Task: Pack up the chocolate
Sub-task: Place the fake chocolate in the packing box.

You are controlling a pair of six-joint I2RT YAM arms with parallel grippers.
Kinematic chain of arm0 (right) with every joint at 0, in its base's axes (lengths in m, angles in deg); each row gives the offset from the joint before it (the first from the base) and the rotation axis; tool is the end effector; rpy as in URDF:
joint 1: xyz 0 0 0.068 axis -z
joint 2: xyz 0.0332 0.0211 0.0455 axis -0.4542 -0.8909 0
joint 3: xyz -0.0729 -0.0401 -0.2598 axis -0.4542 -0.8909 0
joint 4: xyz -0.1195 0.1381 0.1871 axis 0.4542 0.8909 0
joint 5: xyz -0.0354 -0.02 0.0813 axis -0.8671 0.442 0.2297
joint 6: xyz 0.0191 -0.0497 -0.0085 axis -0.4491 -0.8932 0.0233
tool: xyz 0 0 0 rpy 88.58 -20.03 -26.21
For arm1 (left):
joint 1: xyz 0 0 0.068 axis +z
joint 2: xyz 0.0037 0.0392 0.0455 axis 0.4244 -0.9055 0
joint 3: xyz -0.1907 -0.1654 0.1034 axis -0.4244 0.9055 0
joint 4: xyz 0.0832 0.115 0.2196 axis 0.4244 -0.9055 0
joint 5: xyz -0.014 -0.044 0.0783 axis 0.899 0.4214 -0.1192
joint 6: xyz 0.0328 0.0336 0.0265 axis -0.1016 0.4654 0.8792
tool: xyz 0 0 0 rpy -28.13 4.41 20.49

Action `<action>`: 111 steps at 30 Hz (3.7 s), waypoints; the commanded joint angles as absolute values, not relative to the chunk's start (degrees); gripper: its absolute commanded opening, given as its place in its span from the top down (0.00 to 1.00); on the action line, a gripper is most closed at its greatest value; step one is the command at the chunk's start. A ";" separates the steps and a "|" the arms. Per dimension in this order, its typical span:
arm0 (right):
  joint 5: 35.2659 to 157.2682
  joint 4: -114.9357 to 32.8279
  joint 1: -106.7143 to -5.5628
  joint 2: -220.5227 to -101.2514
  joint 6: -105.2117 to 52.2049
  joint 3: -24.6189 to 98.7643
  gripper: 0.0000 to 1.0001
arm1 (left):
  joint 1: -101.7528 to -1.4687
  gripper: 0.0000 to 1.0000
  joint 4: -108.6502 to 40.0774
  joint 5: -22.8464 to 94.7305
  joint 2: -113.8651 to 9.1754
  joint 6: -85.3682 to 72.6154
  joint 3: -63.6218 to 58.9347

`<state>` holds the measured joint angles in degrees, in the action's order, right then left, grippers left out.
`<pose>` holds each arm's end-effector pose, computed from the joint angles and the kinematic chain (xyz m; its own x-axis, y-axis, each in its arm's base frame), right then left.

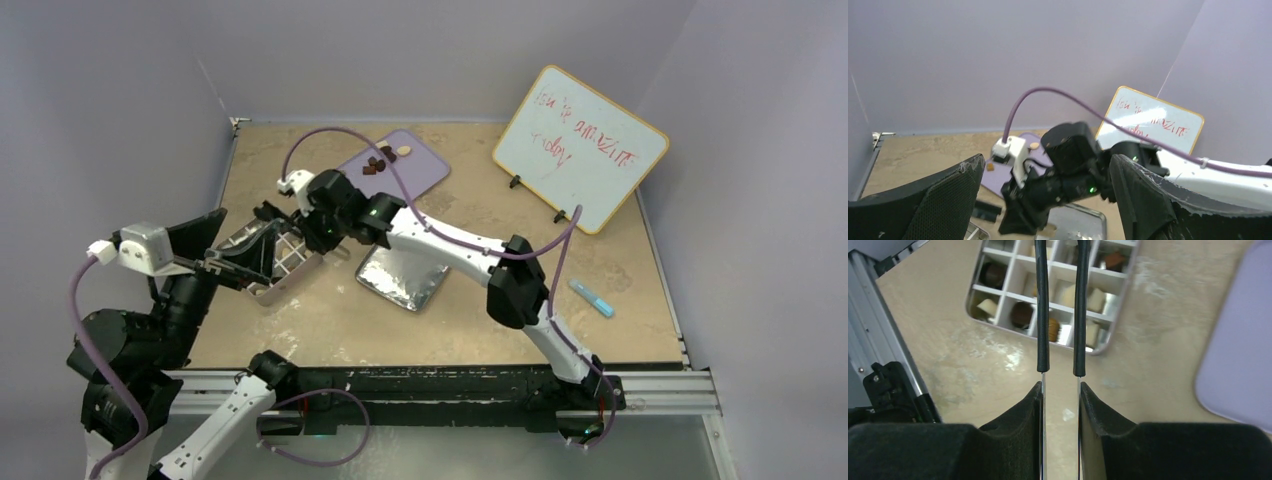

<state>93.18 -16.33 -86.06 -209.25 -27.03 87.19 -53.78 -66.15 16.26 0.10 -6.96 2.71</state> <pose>0.2712 0.4575 0.3084 -0.3455 -0.3637 -0.8651 -0.8579 0.4960 0.1341 0.0178 -0.0017 0.4572 0.1496 -0.3172 -0.9365 0.3412 0.9055 -0.2522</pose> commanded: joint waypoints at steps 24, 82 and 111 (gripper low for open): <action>94.01 -21.92 -93.91 -222.41 -24.64 100.87 0.77 | -53.67 0.07 -70.06 17.75 3.17 -10.74 -0.83; 90.47 -31.27 -94.36 -211.73 -27.60 87.94 0.65 | -53.68 0.04 -70.16 16.63 4.49 -10.15 -1.98; 88.80 -44.81 -84.14 -174.68 -23.84 41.53 0.67 | -53.74 0.11 -68.03 12.98 -9.56 -23.76 15.13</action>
